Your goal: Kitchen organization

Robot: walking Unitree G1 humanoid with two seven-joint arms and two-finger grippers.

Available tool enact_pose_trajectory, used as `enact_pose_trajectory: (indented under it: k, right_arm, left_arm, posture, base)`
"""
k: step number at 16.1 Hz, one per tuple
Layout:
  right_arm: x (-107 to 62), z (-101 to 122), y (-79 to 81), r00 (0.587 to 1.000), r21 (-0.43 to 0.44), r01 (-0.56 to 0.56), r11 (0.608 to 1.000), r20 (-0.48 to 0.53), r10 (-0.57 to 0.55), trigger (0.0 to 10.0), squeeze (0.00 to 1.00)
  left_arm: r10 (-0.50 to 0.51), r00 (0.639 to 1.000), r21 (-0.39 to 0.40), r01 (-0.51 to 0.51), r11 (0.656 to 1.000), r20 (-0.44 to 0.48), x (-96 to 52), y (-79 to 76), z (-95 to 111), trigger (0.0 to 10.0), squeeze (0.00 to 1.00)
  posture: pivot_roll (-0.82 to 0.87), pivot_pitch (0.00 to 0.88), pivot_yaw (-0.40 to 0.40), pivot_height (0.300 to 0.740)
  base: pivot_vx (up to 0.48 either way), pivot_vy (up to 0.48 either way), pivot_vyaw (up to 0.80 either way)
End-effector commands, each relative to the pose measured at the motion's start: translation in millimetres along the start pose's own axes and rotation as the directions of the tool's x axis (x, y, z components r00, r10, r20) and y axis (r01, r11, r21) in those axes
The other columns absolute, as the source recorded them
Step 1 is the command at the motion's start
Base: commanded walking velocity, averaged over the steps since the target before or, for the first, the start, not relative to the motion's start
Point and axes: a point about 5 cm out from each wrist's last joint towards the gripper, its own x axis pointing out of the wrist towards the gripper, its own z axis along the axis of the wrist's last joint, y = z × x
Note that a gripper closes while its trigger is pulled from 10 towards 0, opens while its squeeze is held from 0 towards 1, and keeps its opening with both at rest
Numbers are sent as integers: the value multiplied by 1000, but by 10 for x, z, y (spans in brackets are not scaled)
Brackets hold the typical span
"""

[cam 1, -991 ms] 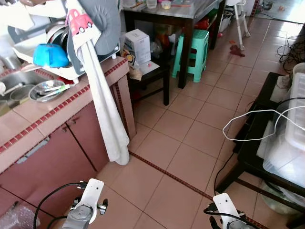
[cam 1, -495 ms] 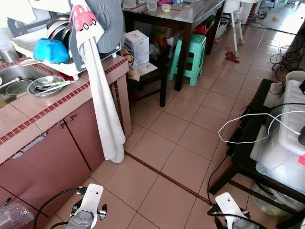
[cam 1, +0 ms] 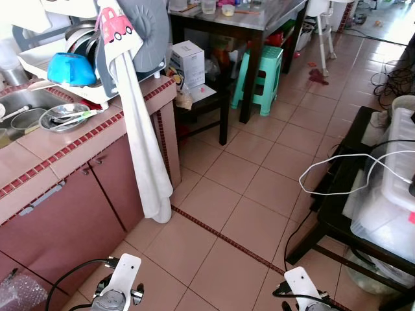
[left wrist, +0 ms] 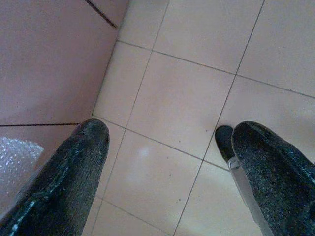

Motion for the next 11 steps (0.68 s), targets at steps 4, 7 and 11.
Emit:
enact_pose_trajectory:
  k: [4, 7, 11]
  right_arm:
    - [14, 110, 27, 1000, 266, -11, 964, 24, 5, 10000, 0]
    - [9, 35, 96, 1000, 250, -31, 968, 9, 30, 10000, 0]
    - [19, 159, 85, 999, 215, -29, 976, 46, 20, 10000, 0]
  left_arm:
    - [-3, 1000, -10, 3, 1000, -13, 4, 37, 11, 10000, 0]
    - [-15, 1000, -58, 16, 998, 19, 12, 66, 97, 10000, 0]
    - [-62, 995, 31, 59, 998, 84, 35, 62, 386, 10000, 0]
  posture:
    - [-34, 0, 48, 740]
    - [-26, 0, 55, 740]
    - [-24, 0, 54, 740]
  base:
    - [0, 0, 0]
    - [0, 0, 0]
    - [0, 0, 0]
